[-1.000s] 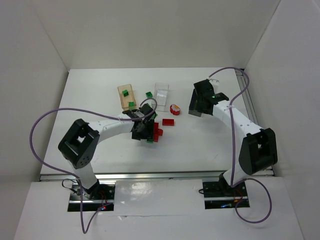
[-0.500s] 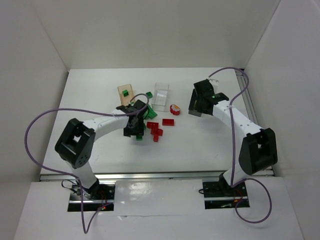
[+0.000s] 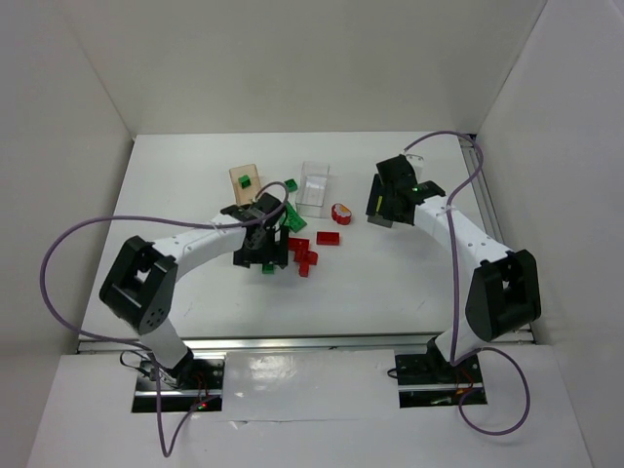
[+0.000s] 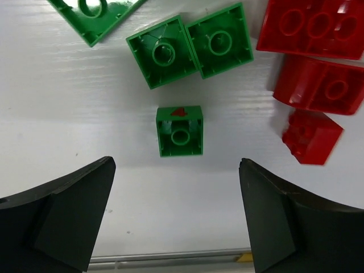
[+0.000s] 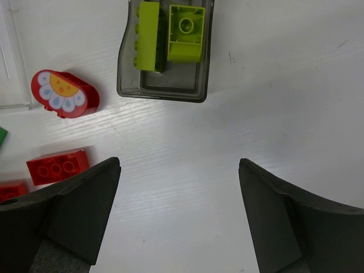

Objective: Sort the legos into containers by color

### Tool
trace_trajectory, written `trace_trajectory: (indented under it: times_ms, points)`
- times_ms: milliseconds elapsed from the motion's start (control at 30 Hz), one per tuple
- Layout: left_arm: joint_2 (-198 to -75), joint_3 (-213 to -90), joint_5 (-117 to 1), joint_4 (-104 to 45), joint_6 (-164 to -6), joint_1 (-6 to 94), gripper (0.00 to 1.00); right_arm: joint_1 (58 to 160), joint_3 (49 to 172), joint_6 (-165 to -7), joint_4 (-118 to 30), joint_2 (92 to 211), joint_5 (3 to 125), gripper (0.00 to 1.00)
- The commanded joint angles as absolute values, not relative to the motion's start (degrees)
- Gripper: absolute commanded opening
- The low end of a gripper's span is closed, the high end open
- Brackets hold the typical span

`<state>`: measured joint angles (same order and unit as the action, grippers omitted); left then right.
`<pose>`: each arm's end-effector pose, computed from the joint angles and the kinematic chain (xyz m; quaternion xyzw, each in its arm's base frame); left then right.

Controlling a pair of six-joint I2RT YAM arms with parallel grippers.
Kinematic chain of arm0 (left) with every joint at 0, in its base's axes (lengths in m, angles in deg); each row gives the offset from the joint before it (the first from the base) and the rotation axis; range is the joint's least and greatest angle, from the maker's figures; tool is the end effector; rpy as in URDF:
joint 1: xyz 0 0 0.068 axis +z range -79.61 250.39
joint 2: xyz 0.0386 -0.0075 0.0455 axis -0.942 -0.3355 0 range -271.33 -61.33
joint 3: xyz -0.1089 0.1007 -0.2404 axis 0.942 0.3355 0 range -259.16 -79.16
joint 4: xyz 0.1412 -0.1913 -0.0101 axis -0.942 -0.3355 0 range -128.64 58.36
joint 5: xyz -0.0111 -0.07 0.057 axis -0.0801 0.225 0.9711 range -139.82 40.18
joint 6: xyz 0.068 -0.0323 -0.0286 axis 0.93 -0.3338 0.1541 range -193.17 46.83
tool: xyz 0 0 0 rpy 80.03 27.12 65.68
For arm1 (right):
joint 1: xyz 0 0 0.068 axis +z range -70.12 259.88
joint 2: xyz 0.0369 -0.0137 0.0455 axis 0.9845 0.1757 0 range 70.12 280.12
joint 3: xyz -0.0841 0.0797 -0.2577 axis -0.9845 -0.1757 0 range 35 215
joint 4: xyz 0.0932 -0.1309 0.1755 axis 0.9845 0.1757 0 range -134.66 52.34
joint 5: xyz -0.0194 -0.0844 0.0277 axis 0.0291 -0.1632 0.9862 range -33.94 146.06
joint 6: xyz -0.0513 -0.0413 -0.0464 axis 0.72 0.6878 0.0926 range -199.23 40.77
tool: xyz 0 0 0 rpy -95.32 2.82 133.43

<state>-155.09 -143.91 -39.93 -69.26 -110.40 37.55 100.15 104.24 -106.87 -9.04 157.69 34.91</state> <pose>0.2718 -0.1613 0.2020 -0.0548 0.9742 -0.0467 0.2137 0.3067 0.0865 0.2628 0.1168 0.9292 -0.0360 0.3488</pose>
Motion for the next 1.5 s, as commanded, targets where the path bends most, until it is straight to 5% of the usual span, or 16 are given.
trace_trajectory:
  times_ms: [0,200,600,667,1133,1167,1233,1300,1467]
  points:
    - [-159.15,-144.55,-41.83,-67.68,-109.64,37.35,1.00,100.62,104.34,-106.92,-11.08,157.74,34.96,0.92]
    - [-164.25,-145.07,-39.19,-66.00,-111.65,37.35,0.86,100.62,104.88,-106.92,-11.08,158.36,34.44,0.92]
    - [-159.51,-153.32,-34.62,-70.92,-109.47,39.63,0.27,100.62,104.35,-106.39,-11.08,158.89,33.91,0.92]
    - [-158.81,-157.26,-34.62,-72.32,-108.68,40.42,0.25,100.62,104.96,-106.39,-11.08,158.89,33.91,0.92]
    - [-181.73,-190.41,-34.44,-74.53,-106.39,56.06,0.29,100.62,105.58,-105.86,-10.47,158.27,32.06,0.92]
    - [-183.22,-193.82,-35.14,-75.40,-106.39,56.68,0.32,100.62,105.58,-105.86,-9.77,158.27,32.06,0.92]
    - [-186.82,-196.48,-38.03,-76.02,-104.82,57.74,0.65,100.62,105.58,-106.39,-9.76,157.74,32.06,0.92]
    - [-187.63,-198.51,-38.57,-77.51,-103.50,57.74,0.88,100.62,105.58,-106.39,-9.76,157.13,32.06,0.92]
    - [-178.53,-191.78,-35.95,-77.52,-102.87,54.85,0.83,100.62,105.06,-106.39,-9.15,157.13,31.54,0.92]
